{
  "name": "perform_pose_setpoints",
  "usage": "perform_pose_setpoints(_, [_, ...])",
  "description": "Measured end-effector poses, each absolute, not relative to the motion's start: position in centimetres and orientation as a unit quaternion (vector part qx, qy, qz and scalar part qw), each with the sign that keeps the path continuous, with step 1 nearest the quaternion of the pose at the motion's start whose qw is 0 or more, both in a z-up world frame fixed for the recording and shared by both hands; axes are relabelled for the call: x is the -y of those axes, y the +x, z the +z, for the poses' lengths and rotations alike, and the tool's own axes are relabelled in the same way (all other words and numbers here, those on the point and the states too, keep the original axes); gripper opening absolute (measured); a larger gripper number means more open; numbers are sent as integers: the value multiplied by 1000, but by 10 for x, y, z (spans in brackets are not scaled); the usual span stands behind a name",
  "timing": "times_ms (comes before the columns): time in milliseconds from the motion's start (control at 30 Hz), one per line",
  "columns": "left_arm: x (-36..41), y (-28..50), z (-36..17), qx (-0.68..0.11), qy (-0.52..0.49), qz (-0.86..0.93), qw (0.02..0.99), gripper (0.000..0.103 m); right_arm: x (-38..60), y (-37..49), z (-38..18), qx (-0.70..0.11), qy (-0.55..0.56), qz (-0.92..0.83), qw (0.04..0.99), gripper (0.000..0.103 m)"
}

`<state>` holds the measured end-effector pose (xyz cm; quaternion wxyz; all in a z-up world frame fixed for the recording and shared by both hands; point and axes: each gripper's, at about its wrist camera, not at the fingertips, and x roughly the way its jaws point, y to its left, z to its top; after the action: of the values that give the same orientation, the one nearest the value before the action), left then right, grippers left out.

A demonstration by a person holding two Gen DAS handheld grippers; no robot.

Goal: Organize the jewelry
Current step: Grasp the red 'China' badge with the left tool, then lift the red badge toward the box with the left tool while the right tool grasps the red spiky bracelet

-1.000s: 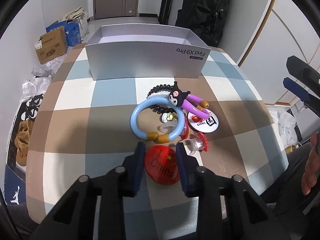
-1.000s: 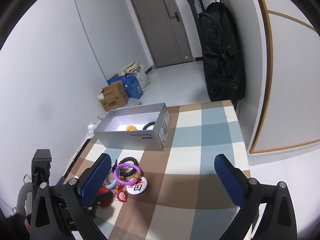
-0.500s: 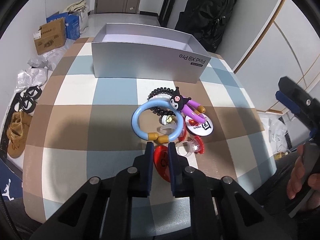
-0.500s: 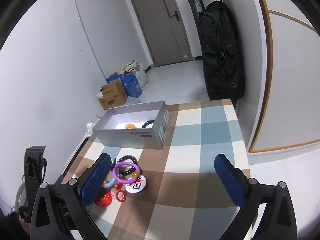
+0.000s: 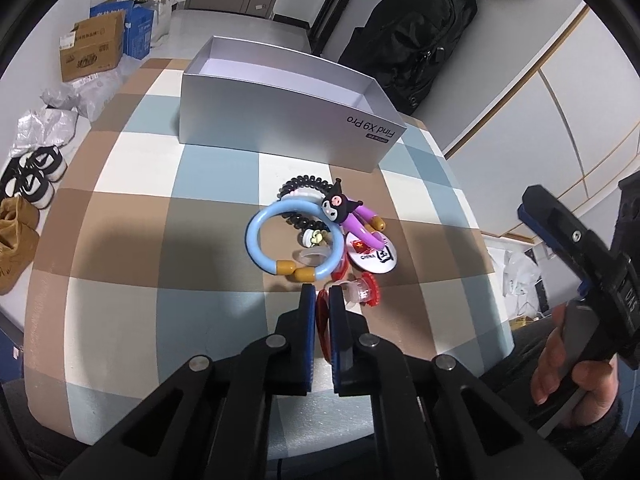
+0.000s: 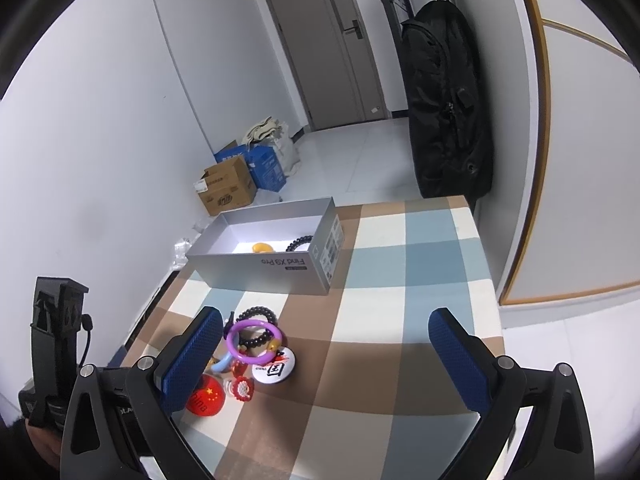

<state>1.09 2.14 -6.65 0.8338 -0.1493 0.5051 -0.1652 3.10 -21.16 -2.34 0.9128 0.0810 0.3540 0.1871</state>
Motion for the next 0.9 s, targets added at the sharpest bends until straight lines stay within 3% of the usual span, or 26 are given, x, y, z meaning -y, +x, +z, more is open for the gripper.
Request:
perform_pose_setpoints(567, [-11, 5, -67, -513, -126, -176, 831, 3, 203, 35, -32, -376, 80, 206, 900, 103])
perform_pose_setpoints(900, [-31, 10, -59, -495, -161, -160, 839, 1, 179, 37, -59, -447, 89, 272, 847, 103])
